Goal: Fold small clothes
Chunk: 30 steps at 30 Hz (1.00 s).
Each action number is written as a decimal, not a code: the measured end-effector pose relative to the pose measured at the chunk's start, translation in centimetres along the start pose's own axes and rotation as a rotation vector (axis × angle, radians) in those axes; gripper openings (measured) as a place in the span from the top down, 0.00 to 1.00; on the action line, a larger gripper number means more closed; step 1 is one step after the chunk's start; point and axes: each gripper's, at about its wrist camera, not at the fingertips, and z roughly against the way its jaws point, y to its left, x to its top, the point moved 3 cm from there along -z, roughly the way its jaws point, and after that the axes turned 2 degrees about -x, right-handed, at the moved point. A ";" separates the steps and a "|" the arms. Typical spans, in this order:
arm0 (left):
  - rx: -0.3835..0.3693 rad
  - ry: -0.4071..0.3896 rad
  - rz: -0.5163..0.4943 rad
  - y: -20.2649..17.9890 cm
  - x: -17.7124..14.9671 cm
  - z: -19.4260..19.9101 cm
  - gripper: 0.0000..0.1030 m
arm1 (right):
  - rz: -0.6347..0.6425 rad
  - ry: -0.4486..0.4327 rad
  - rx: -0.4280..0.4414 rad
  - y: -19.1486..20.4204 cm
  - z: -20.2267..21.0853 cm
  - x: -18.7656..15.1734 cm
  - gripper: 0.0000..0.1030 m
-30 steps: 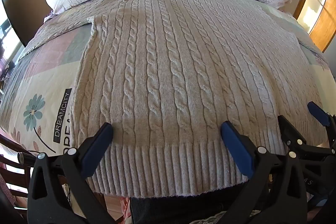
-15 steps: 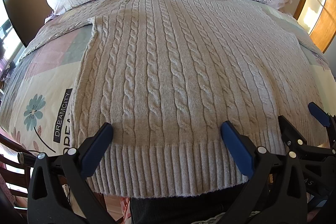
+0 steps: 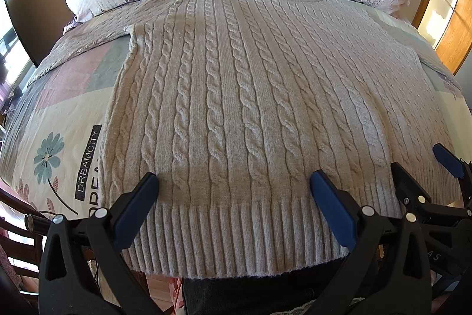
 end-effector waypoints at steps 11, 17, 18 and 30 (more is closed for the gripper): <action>0.002 -0.005 -0.001 -0.2 0.7 0.6 0.02 | 0.000 -0.001 0.000 0.0 0.0 0.0 0.01; 0.002 -0.006 -0.001 -0.3 0.4 0.5 0.02 | 0.000 -0.001 0.000 0.0 0.1 0.0 0.01; 0.002 -0.007 -0.001 -0.3 0.3 0.5 0.02 | 0.000 -0.001 0.000 0.0 0.1 0.0 0.01; 0.001 -0.008 -0.001 -0.2 0.3 0.3 0.02 | 0.001 -0.002 -0.001 0.0 0.1 0.0 0.01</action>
